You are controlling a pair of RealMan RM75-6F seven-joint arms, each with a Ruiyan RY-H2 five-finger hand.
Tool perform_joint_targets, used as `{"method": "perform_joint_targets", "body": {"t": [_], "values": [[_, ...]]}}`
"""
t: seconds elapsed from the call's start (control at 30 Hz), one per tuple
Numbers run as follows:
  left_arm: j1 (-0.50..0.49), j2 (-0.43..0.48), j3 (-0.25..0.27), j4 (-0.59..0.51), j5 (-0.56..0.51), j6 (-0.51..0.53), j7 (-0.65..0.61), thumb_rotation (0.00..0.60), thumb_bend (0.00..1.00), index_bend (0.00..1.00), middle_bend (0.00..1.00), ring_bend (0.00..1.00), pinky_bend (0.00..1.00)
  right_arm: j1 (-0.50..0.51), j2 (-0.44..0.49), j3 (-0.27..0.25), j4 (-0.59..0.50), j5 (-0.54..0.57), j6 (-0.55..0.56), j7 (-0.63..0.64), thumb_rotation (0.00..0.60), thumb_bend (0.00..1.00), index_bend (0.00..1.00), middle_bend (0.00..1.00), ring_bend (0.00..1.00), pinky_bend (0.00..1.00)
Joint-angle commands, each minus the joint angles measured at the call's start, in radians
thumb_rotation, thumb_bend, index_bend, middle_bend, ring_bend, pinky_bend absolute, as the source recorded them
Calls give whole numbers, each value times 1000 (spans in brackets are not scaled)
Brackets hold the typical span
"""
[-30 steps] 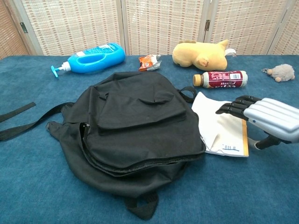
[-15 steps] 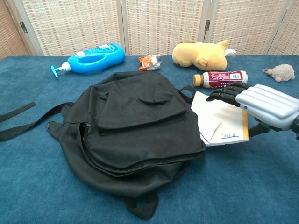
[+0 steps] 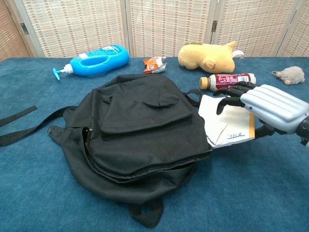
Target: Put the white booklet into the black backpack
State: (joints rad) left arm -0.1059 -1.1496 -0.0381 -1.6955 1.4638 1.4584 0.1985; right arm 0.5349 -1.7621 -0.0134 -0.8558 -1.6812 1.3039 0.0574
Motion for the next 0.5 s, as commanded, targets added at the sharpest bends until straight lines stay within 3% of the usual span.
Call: {"method": "perform_joint_targets", "body": {"t": [0.03, 0.27, 0.5], "values": [[0, 0, 0, 0, -1, 0, 0, 600, 122, 36, 41, 61, 0, -3, -7, 1, 10, 1, 8, 5, 600, 463, 395, 209, 156, 100], [-3, 0, -1, -5, -2, -4, 5, 600, 122, 36, 41, 61, 0, -9, -22, 1, 34, 3, 20, 13, 600, 366, 460, 250, 167, 119], [-5, 1, -2, -8, -5, -7, 9, 600, 122, 36, 41, 61, 0, -14, -31, 3, 50, 12, 18, 8, 600, 365, 561, 308, 200, 145]]}}
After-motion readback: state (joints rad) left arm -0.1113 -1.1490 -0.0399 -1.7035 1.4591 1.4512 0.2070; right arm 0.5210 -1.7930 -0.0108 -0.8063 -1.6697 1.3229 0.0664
